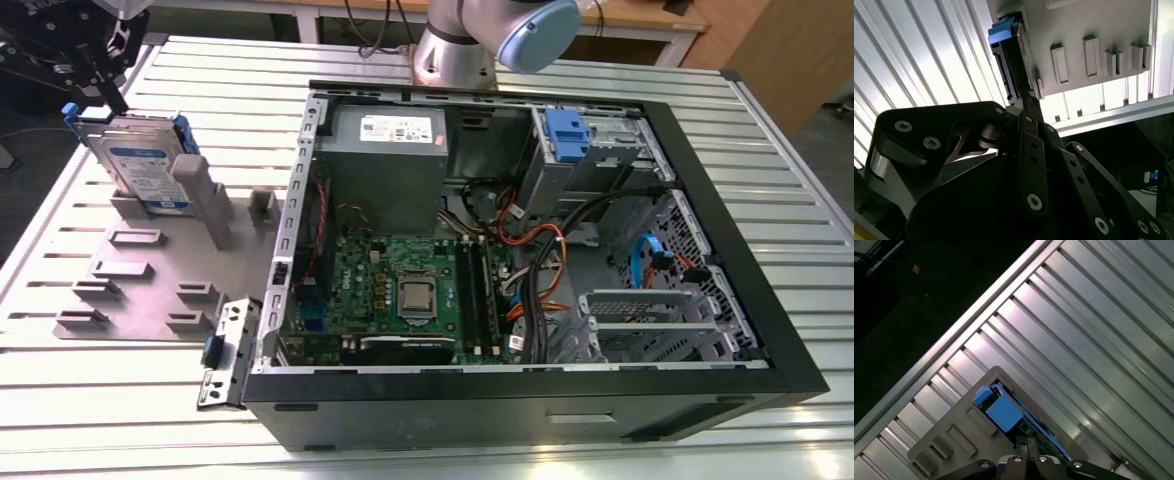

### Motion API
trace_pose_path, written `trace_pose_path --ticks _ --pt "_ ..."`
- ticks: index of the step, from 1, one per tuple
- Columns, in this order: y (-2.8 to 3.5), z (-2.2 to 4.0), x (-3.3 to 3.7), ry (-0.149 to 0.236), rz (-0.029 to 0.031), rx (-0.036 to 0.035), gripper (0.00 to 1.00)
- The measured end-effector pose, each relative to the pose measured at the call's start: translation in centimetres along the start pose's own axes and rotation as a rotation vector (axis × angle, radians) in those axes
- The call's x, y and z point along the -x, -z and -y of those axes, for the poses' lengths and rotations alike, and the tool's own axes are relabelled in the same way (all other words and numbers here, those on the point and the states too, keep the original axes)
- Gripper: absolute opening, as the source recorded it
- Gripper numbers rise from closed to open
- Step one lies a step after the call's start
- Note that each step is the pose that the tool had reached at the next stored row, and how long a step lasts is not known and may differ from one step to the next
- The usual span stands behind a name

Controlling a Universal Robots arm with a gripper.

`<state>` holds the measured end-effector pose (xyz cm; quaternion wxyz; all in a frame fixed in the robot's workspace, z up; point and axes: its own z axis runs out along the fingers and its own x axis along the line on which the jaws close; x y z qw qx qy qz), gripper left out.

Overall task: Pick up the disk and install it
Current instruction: 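Pick up the disk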

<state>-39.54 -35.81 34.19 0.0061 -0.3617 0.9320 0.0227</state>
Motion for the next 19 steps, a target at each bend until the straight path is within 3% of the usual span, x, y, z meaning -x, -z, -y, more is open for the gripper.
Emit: trace_pose_path --ticks 9,19 --pt "0.00 0.00 0.00 0.003 -0.0001 0.0001 0.11" --pt "0.00 0.00 0.00 0.120 -0.0046 0.0033 0.11"
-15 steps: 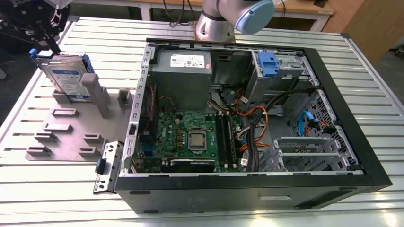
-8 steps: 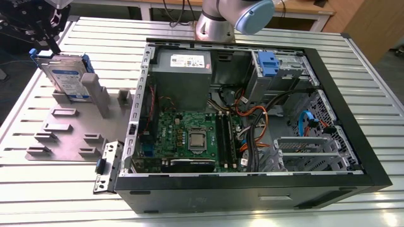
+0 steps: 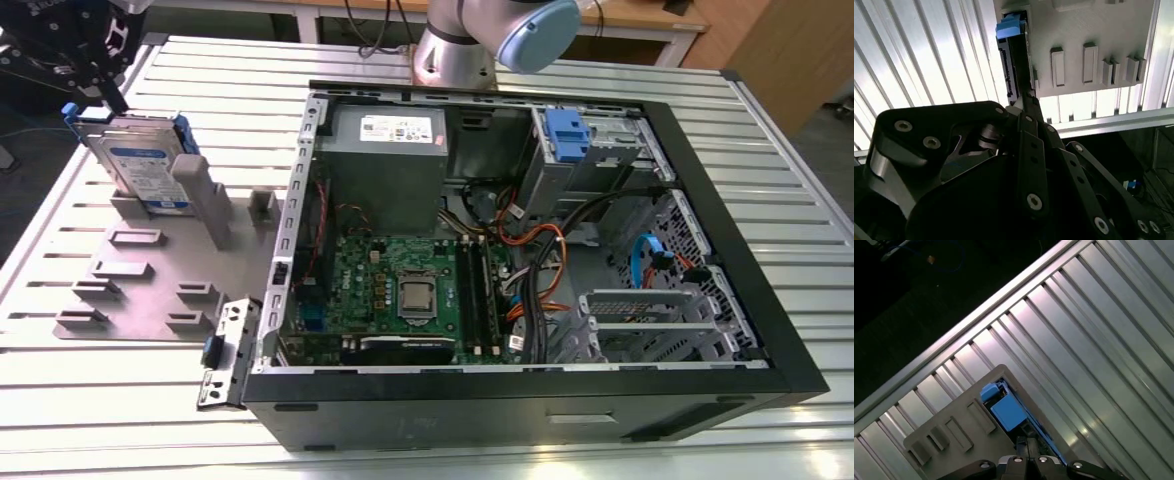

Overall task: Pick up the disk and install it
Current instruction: 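Pick up the disk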

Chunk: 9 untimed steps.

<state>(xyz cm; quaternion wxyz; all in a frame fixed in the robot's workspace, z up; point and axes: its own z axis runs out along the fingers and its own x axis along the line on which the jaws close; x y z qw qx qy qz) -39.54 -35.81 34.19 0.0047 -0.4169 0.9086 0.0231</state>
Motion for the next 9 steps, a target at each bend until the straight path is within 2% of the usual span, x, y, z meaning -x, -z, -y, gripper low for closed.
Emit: trace_pose_path --ticks 9 --pt "0.00 0.00 0.00 0.001 -0.0001 0.0001 0.11"
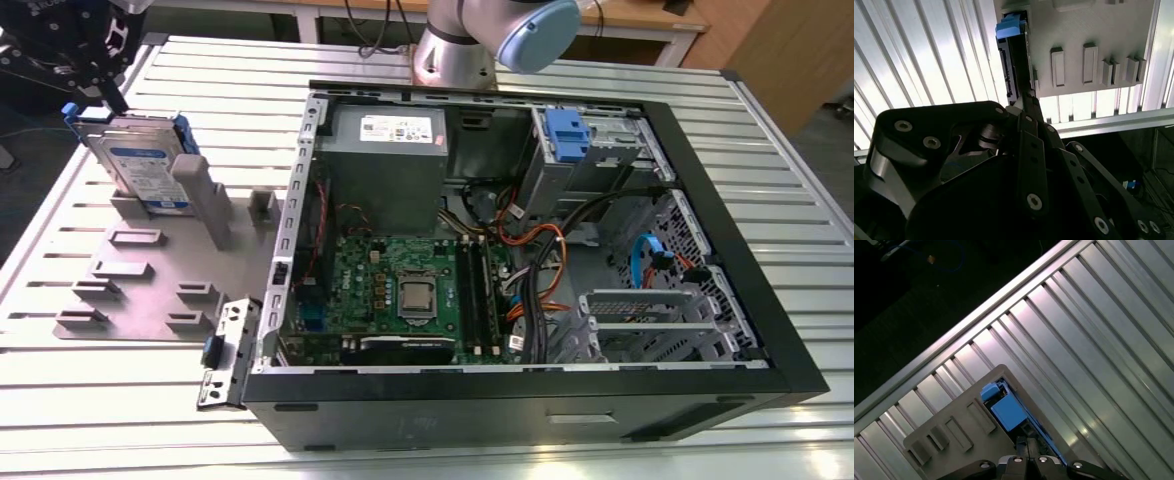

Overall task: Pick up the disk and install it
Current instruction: 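Pick up the disk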

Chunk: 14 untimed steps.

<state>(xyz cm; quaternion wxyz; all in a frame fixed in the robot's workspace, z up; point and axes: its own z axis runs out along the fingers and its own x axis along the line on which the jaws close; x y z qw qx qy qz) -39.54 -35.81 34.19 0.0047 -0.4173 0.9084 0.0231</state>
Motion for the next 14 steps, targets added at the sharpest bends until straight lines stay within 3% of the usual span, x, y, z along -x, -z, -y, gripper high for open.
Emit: trace_pose_path --ticks 5,14 --pt "-0.01 0.00 0.00 0.030 -0.0011 0.0008 0.11" --pt "-0.02 0.00 0.00 0.187 -0.0071 0.0052 0.11"
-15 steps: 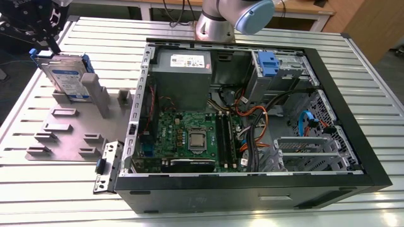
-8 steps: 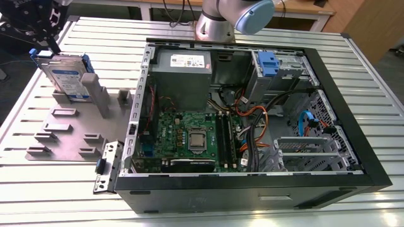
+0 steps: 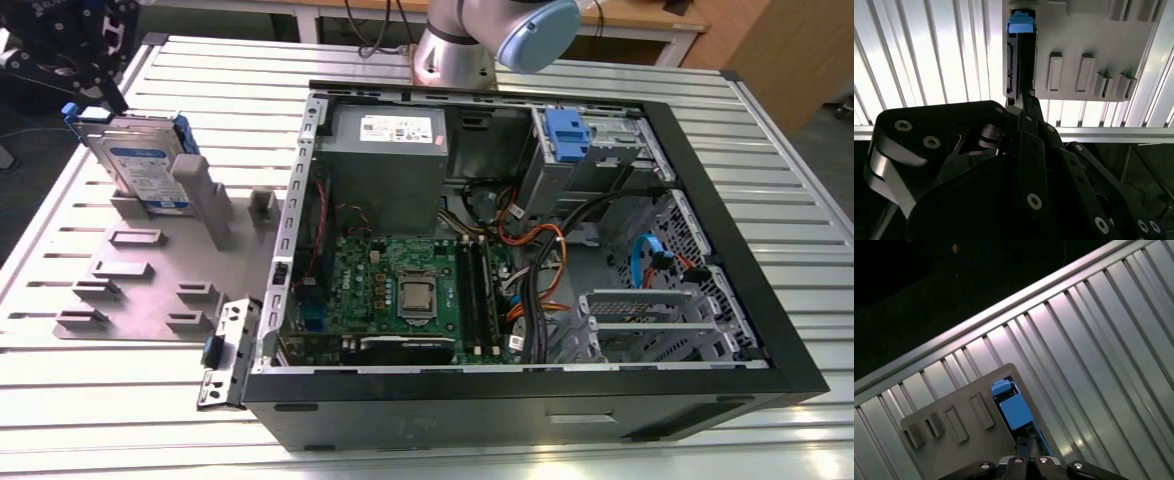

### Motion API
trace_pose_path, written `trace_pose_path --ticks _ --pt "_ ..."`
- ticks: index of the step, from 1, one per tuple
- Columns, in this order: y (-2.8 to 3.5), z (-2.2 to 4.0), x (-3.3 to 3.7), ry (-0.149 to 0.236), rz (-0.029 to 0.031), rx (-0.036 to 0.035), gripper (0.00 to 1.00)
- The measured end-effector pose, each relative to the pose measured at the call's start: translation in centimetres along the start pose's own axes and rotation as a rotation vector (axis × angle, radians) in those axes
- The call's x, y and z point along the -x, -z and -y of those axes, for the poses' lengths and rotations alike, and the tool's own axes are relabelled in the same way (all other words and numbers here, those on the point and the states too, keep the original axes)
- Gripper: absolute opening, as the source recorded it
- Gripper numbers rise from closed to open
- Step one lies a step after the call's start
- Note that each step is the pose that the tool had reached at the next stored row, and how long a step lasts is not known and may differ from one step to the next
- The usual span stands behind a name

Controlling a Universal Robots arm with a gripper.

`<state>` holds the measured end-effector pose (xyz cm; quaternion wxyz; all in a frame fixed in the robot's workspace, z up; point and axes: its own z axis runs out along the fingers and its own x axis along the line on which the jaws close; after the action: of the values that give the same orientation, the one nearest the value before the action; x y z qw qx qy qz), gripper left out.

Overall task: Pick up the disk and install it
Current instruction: 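Pick up the disk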

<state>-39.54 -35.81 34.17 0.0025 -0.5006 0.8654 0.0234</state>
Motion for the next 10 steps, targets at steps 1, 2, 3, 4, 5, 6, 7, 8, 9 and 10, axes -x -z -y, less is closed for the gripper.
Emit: trace_pose_path --ticks 1,2,3,4,5,6,7,8,9,10 --pt "0.00 0.00 0.00 0.018 -0.0007 0.0005 0.11" --pt "-0.01 0.00 0.00 0.036 -0.0014 0.0010 0.11" --pt "-0.01 0.00 0.00 0.055 -0.0020 0.0015 0.11" --pt "-0.02 0.00 0.00 0.074 -0.0028 0.0020 0.11" --pt "-0.02 0.00 0.00 0.091 -0.0035 0.0025 0.11" --pt "-0.03 0.00 0.00 0.109 -0.0041 0.0031 0.11" --pt "-0.04 0.00 0.00 0.127 -0.0047 0.0035 0.11" --pt "-0.05 0.00 0.00 0.145 -0.0054 0.0040 0.11" --pt "-0.06 0.01 0.00 0.165 -0.0063 0.0045 0.11" --pt "-0.07 0.01 0.00 0.183 -0.0071 0.0050 0.11"
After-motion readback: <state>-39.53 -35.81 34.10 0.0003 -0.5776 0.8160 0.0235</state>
